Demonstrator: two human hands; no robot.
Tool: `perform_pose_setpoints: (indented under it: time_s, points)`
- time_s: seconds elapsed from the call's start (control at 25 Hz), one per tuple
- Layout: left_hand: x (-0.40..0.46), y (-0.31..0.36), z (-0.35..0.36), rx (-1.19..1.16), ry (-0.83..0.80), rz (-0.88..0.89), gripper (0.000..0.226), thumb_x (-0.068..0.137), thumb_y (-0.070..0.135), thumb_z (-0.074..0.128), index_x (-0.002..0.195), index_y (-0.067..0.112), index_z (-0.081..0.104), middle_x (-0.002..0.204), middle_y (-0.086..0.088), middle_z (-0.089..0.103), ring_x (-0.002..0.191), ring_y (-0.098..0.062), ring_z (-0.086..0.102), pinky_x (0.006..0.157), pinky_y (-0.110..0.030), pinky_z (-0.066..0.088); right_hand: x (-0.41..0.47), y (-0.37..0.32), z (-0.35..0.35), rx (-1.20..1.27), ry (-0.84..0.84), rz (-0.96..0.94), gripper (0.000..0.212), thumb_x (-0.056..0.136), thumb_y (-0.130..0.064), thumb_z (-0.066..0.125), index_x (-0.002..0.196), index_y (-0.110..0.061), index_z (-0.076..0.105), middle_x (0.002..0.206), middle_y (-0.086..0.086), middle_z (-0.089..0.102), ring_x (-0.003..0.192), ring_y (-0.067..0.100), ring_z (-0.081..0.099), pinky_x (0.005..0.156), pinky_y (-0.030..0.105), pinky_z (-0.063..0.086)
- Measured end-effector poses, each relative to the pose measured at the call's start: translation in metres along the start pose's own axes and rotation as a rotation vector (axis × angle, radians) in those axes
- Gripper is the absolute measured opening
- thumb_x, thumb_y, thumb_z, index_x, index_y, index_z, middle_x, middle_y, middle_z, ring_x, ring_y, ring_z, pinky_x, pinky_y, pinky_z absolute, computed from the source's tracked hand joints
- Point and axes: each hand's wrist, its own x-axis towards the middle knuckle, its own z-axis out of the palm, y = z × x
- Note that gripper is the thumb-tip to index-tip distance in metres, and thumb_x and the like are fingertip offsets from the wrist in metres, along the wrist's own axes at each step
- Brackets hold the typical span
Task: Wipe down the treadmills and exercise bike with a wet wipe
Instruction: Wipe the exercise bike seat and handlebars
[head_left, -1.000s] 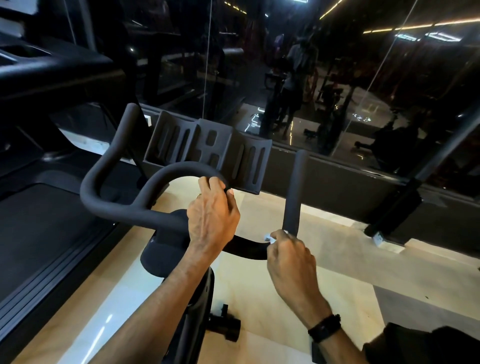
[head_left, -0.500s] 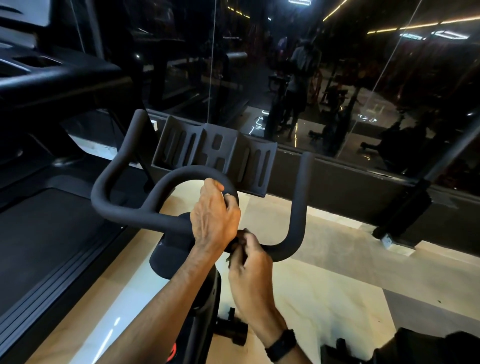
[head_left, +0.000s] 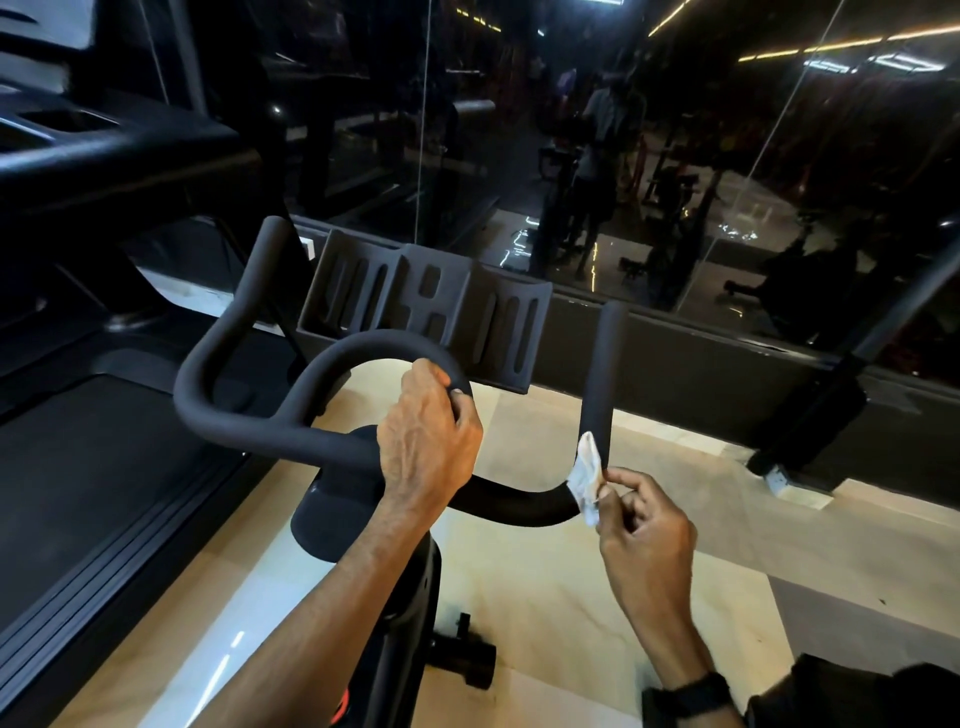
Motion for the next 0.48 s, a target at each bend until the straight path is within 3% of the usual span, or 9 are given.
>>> perform_pose_setpoints:
  time_s: [0.08, 0.2, 0.32, 0.48]
  points:
    - [0.000, 0.000, 0.001, 0.018, -0.002, 0.003, 0.010, 0.097, 0.019, 0.052, 0.105, 0.013, 0.052, 0.089, -0.002, 0.059, 0.070, -0.011, 0.047, 0.059, -0.024, 0.029, -0.003, 0.003, 0.006, 0.023, -0.023, -0.006, 0.022, 0.094, -0.010, 0.066, 0.114, -0.018, 0.071, 0.090, -0.009, 0.075, 0.079, 0.007, 0.071, 0.066, 0.024, 0.057]
    - [0.000, 0.000, 0.001, 0.019, -0.001, 0.001, 0.011, 0.097, 0.020, 0.052, 0.106, 0.013, 0.052, 0.091, -0.002, 0.059, 0.070, -0.009, 0.045, 0.053, -0.015, 0.023, -0.016, -0.003, 0.019, 0.066, -0.114, -0.031, 0.027, 0.094, -0.020, 0.067, 0.120, -0.023, 0.069, 0.086, -0.008, 0.073, 0.072, 0.007, 0.066, 0.059, 0.022, 0.054]
    - [0.000, 0.000, 0.000, 0.028, 0.003, 0.004, 0.010, 0.097, 0.020, 0.052, 0.105, 0.014, 0.052, 0.091, -0.001, 0.058, 0.069, -0.008, 0.044, 0.053, -0.012, 0.021, -0.011, -0.006, 0.020, 0.066, -0.100, -0.100, 0.014, 0.089, -0.020, 0.073, 0.102, -0.020, 0.076, 0.069, -0.009, 0.063, 0.061, 0.010, 0.057, 0.050, 0.019, 0.043]
    - [0.000, 0.000, 0.002, 0.035, 0.003, 0.015, 0.010, 0.097, 0.022, 0.053, 0.104, 0.014, 0.052, 0.090, -0.001, 0.058, 0.068, -0.008, 0.046, 0.054, -0.011, 0.021, 0.024, -0.004, -0.004, -0.049, 0.119, -0.205, 0.007, 0.084, -0.007, 0.078, 0.089, -0.010, 0.074, 0.083, 0.002, 0.064, 0.073, 0.005, 0.057, 0.066, 0.006, 0.041]
